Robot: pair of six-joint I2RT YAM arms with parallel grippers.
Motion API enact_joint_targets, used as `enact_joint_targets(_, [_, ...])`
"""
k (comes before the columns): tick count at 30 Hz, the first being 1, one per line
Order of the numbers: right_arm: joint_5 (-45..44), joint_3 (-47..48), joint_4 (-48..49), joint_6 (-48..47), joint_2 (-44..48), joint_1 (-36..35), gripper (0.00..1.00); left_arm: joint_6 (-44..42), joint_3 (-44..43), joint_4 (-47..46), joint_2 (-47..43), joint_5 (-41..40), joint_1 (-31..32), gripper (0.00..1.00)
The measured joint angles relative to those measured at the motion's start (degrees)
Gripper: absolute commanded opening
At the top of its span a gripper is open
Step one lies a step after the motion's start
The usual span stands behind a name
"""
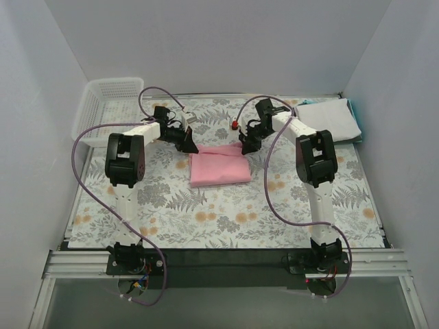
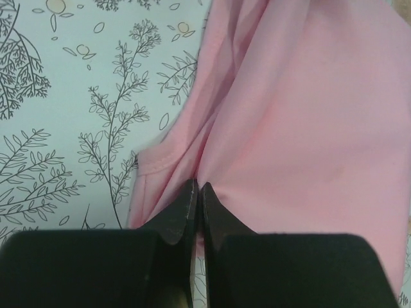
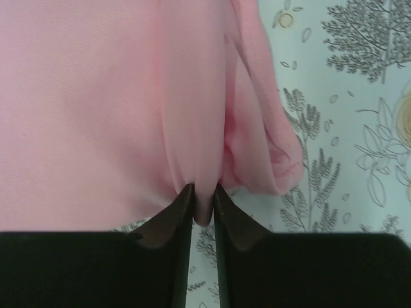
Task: Fold and stack the t-shirts
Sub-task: Fold the tshirt
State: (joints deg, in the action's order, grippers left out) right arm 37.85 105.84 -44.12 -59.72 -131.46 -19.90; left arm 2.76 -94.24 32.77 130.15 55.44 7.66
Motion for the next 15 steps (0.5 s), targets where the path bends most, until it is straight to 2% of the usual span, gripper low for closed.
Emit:
enact_joint_targets(5, [0.07, 4.15, -0.66, 1.66, -1.31, 0.63, 0.34, 3.04, -0.72, -1.90, 1.57, 0.57, -0.59, 0.05])
enact_joint_targets(8, [-0.33, 5.92, -0.72, 3.67, -1.31, 0.96, 0.60, 4.02, -0.50, -2.95, 1.51, 0.42, -0.87, 0.21])
enact_joint_targets(9, [-0.42, 6.32, -0.72, 4.63, -1.27, 1.09, 0.77, 4.50, -0.42, -3.21, 1.42, 0.22, -0.98, 0.25])
enact_joint_targets(10, [-0.48, 6.51, -0.74, 5.60, -1.20, 1.20, 0.79, 5.11, -0.42, -3.34, 1.33, 0.02, -1.09, 0.30])
enact_joint_targets(14, [-0.83, 6.56, -0.74, 9.03, 0.33, 1.68, 0.79, 7.89, -0.42, -3.61, 0.09, -0.81, -1.64, 0.33])
enact_joint_targets(15, [-0.81, 6.56, -0.74, 10.38, 1.09, 1.86, 0.75, 8.94, -0.42, -3.89, -0.61, -0.96, -1.90, 0.34])
